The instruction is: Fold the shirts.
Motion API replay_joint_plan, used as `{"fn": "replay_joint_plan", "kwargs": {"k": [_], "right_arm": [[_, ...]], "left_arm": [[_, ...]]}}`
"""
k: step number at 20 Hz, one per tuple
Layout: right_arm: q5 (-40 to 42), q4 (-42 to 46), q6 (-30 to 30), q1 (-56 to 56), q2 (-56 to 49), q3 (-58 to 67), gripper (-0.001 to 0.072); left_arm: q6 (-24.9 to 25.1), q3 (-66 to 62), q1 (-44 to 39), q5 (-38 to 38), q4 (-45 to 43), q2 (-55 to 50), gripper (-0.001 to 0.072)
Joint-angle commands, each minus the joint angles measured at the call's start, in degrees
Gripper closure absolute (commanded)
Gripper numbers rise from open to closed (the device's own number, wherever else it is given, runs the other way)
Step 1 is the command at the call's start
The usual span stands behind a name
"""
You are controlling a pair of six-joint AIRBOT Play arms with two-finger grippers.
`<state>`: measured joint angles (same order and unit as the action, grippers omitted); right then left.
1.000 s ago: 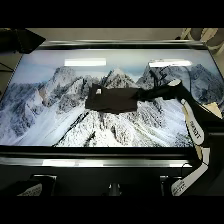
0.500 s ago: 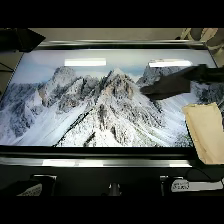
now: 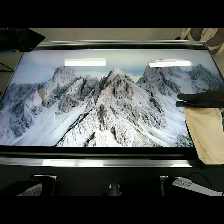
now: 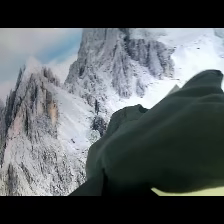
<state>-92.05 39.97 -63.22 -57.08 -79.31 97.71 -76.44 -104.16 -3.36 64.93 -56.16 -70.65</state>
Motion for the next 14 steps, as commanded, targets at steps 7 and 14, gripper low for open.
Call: {"fn": "replay_joint_plan", "kwargs": {"k": [7,14], "right_arm": [[-5.9,18.8,-0.2,-6.93,4.07,-1.29,0.0693],[-7.5,36.68,0.35,-6.95,12.31,-24.17,0.0693]], "left_arm": [[1.09,0.02,0.04,-0.09,0.0,-0.07,0.0678],[1.05,0.02,-0.46,-1.64,0.2,-0.17,0.0678]]}}
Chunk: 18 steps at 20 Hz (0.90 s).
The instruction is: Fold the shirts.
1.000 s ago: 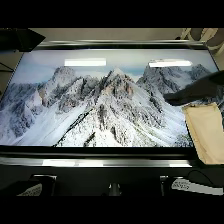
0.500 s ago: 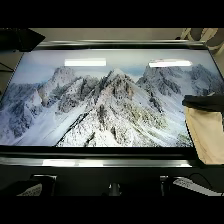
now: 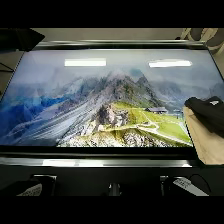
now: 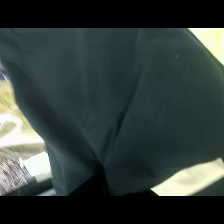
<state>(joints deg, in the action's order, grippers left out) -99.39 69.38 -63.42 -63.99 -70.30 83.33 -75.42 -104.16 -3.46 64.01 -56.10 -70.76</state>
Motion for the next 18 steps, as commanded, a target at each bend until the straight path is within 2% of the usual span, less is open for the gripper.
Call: {"fn": "replay_joint_plan", "kwargs": {"k": [1,3,9,10,11,12,15,17,18], "right_arm": [[2.21,7.91,1.18,-0.04,4.17,-13.53,0.0693],[6.51,8.33,3.58,-0.04,4.83,-18.67,0.0693],[10.32,10.99,4.04,-0.04,4.81,-22.34,0.0676],[10.43,10.97,3.65,-0.04,4.83,-22.36,0.0478],[10.49,10.88,3.69,-0.04,4.83,-22.36,0.0141],[11.82,10.67,4.83,-0.04,4.83,-22.18,0.0013],[18.03,6.6,6.34,-0.02,4.83,-14.64,-0.0006],[27.58,-3.06,7.28,0.17,4.83,-4.48,-0.0004],[32.85,-6.21,8.5,1.95,4.83,1.09,-0.0003]], "left_arm": [[0.02,0.02,-0.83,-0.98,0.13,-0.07,0.0678],[0.02,0.0,-1.6,-0.9,0.13,-0.07,0.0678],[-1.11,0.0,-2.34,-0.79,0.15,-0.07,0.0678],[-1.11,0.0,-2.34,-0.81,0.15,-0.07,0.0678],[-1.11,0.0,-2.34,-0.83,0.15,-0.07,0.0679],[-1.14,0.0,-2.34,-0.83,0.15,-0.07,0.0679],[-1.51,-0.13,-2.34,-1.9,-0.83,-0.07,0.068],[-6.23,-0.87,-2.8,-3.85,-8.72,-0.09,0.0681],[-8.72,-1.46,-3.41,-4.33,-15.39,-0.31,0.0681]]}}
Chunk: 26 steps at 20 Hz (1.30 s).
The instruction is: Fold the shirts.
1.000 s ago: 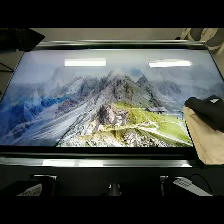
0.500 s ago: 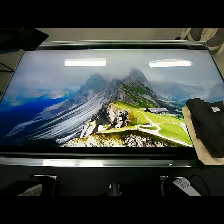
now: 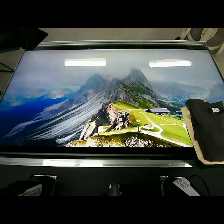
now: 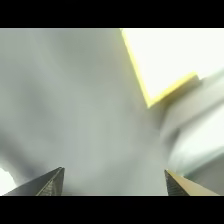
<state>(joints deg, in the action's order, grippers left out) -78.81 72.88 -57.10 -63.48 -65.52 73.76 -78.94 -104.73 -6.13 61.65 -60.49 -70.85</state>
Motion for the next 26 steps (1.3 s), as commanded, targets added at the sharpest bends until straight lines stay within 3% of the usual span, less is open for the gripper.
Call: {"fn": "replay_joint_plan", "kwargs": {"k": [1,3,4,5,6,7,9,12,15,26], "right_arm": [[16.02,-9.86,3.89,4.94,0.04,15.58,0.0001],[19.78,-8.09,7.74,16.13,0.02,22.4,0.0019],[19.65,-6.62,7.54,23.34,0.04,23.32,0.0019],[17.55,-4.04,6.56,30.27,-0.31,23.17,0.0019],[13.73,0.9,0.46,37.38,-1.73,22.43,0.0008],[7.26,4.22,-4.13,42.45,-3.8,21.99,-0.0001],[-7.19,4.85,-4.61,49.03,-9.49,21.99,0.0025],[-17.4,4.92,-4.66,54.12,-15.54,21.99,0.0036],[-17.38,4.9,-6.34,56.7,-17.35,21.99,0.0035],[-16.81,4.94,-6.29,56.96,-17.33,21.99,0.0036]], "left_arm": [[-8.24,-1.53,-1.77,-1.92,-19.21,-0.85,0.0681],[-13.38,-1.81,-4.46,-0.02,-37.73,-3.87,0.0681],[-15.06,-1.81,-5.18,3.08,-42.99,-5.86,0.0679],[-17.64,-1.81,-5.18,7.56,-43.69,-8.07,0.0629],[-22.45,-1.81,-4.96,13.11,-42.53,-9.9,0.0346],[-24.59,-1.79,-4.85,20.83,-40.44,-11.69,0.0002],[-19.1,1.7,-5.29,31.26,-36.72,-12.98,-0.0013],[-19.23,16.22,-8.24,27.08,-35.67,-7.78,-0.0013],[-23.1,21.46,-8.87,21.57,-35.71,-5.6,-0.0013],[-23.1,21.53,-8.72,20.76,-35.91,-5.81,-0.0013]]}}
